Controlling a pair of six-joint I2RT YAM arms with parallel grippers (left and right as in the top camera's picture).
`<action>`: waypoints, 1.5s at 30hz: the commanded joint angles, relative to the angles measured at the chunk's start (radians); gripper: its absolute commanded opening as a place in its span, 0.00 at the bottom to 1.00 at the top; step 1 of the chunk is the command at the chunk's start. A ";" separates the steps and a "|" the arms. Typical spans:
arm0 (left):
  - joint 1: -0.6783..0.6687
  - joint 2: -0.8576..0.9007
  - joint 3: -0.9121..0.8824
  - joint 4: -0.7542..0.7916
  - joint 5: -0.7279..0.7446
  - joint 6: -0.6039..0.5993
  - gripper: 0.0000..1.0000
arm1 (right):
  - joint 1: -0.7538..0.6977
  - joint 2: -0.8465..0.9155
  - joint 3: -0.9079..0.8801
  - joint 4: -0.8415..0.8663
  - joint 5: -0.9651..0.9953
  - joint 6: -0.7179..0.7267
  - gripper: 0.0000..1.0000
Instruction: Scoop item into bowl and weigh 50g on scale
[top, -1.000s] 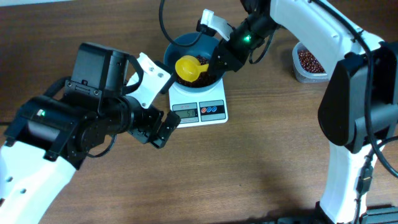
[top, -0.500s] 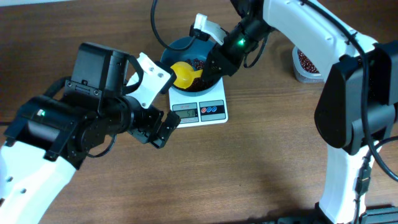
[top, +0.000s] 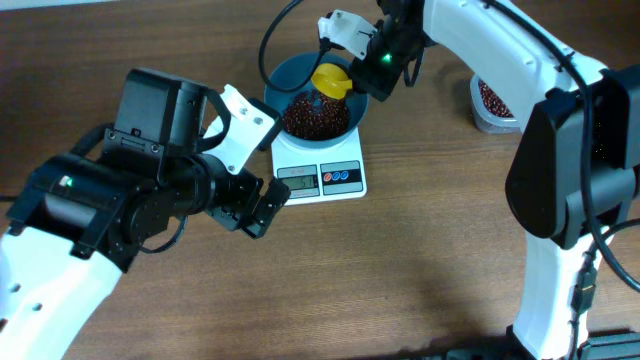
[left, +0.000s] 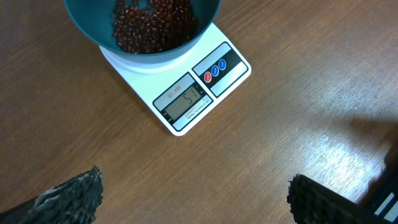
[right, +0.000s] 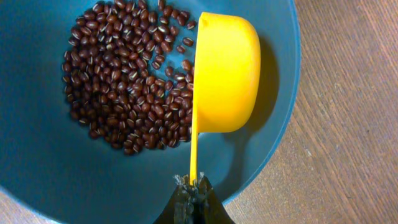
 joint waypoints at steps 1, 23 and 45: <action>0.002 0.002 0.016 -0.001 0.011 0.016 0.99 | 0.012 -0.002 0.005 0.003 0.024 -0.005 0.04; 0.002 0.002 0.016 -0.001 0.011 0.016 0.99 | -0.002 -0.006 0.012 0.000 -0.072 -0.010 0.04; 0.002 0.002 0.016 -0.001 0.011 0.016 0.99 | 0.051 -0.007 0.012 -0.070 -0.100 -0.009 0.04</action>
